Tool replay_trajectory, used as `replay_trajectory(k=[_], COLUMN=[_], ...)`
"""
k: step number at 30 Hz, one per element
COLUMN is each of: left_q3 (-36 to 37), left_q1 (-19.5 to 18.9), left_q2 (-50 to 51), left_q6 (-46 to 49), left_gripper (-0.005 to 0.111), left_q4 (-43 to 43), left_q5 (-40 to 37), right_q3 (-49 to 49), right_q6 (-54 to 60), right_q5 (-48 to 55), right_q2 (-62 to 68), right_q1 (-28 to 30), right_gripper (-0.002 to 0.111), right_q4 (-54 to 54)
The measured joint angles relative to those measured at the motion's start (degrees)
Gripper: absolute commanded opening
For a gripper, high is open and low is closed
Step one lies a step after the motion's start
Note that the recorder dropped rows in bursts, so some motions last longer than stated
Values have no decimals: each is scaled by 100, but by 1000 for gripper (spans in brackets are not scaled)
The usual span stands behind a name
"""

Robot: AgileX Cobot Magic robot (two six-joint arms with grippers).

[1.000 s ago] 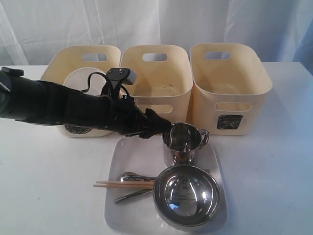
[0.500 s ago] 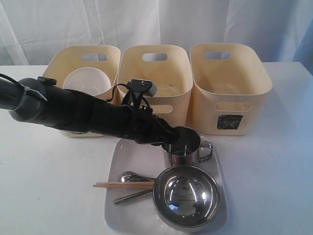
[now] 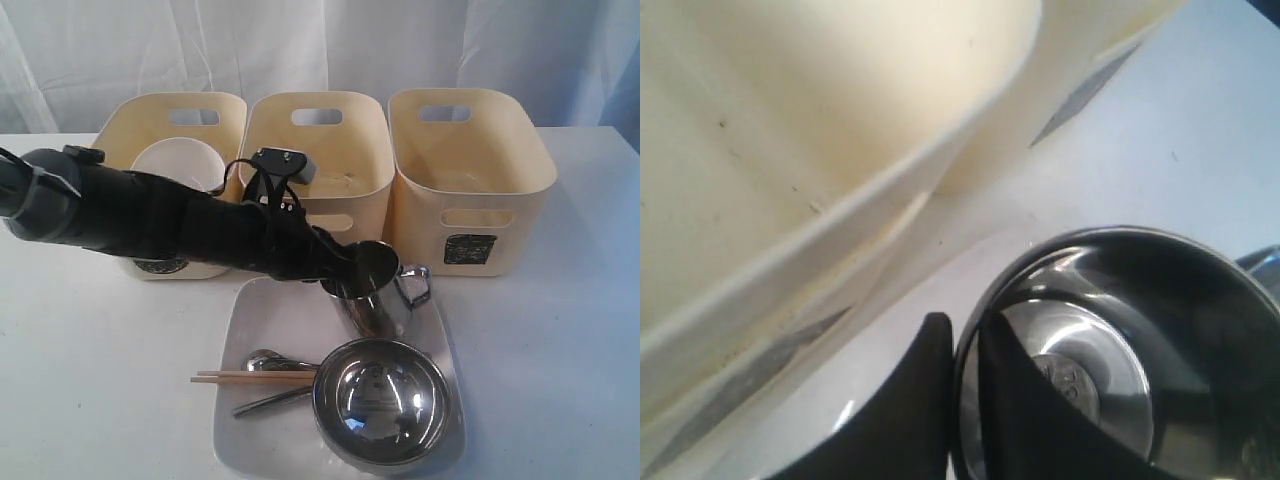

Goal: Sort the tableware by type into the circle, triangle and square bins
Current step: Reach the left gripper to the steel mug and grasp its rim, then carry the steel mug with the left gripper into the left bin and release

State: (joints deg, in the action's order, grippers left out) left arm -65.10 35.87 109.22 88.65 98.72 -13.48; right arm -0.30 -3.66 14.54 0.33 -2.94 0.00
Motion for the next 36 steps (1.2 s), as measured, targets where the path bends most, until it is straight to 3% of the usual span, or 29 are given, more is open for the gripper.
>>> replay_trajectory(k=[14, 26, 30, 32, 36], left_q3=[0, 0, 12, 12, 12], left_q1=[0, 0, 0, -109, -852], left_q2=[-1445, -2290, -2288, -2288, -2127], left_q6=[213, 1008, 1143, 1073, 463], left_gripper=[0, 0, 0, 0, 0], left_q4=[-42, -313, -1249, -1810, -2318], left_q5=[587, 3646, 4661, 4814, 4796], right_q3=[0, 0, 0, 0, 0], right_q6=[0, 0, 0, 0, 0], right_q5=[0, 0, 0, 0, -10], right_q2=[0, 0, 0, 0, 0], right_q1=[0, 0, 0, 0, 0], right_gripper=[0, 0, 0, 0, 0], right_q4=[0, 0, 0, 0, 0])
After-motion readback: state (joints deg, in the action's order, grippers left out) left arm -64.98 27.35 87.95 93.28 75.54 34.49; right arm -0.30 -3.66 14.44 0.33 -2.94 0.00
